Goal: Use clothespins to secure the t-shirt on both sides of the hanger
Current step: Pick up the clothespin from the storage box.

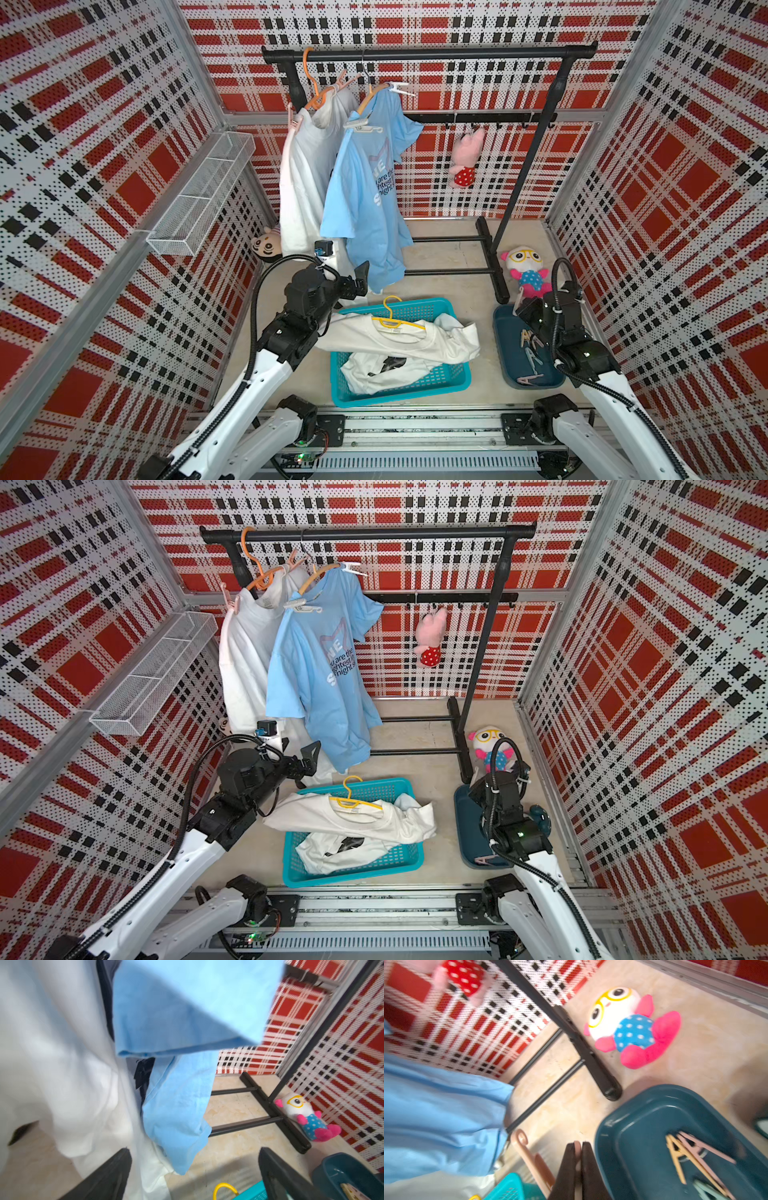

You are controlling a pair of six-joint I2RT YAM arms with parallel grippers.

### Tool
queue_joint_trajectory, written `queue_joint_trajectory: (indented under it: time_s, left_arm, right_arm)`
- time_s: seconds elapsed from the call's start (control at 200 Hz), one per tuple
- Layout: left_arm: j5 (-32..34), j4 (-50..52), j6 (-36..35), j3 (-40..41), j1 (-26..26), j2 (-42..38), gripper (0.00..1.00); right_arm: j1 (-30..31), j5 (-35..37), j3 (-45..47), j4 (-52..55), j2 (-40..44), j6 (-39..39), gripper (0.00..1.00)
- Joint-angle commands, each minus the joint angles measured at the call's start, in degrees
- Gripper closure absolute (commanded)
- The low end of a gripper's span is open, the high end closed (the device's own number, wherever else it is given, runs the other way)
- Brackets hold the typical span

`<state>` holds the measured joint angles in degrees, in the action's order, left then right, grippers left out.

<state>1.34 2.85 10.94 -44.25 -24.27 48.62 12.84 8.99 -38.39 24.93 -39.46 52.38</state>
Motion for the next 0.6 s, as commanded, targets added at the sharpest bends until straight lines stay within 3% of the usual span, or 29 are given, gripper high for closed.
queue_joint_trajectory:
  time_s: [0.0, 0.085, 0.226, 0.446, 0.591]
  left_arm:
    - [-6.9, -9.8, 1.1, 1.4, -3.6, 1.0, 0.01]
    - [-3.1, -11.6, -1.4, 0.5, -11.1, 4.0, 0.02]
    - [2.7, -12.9, -5.4, -3.1, -22.4, 11.0, 0.03]
    - [4.8, -16.3, -5.2, -7.7, -29.3, 20.2, 0.09]
    - [6.7, -17.8, -5.1, -9.5, -31.4, 23.2, 0.13]
  right_arm:
    - [0.4, -8.4, -2.6, -9.3, -0.9, 1.4, 1.0]
    - [2.9, -9.4, -3.8, -15.0, -2.6, 3.6, 1.0]
    - [11.5, -3.0, -6.5, -22.1, -5.9, 3.6, 1.0]
    - [22.3, 2.5, -6.6, -34.6, -9.9, 2.7, 1.0]
    - [27.2, 7.5, -7.6, -35.1, -11.5, -0.5, 1.0]
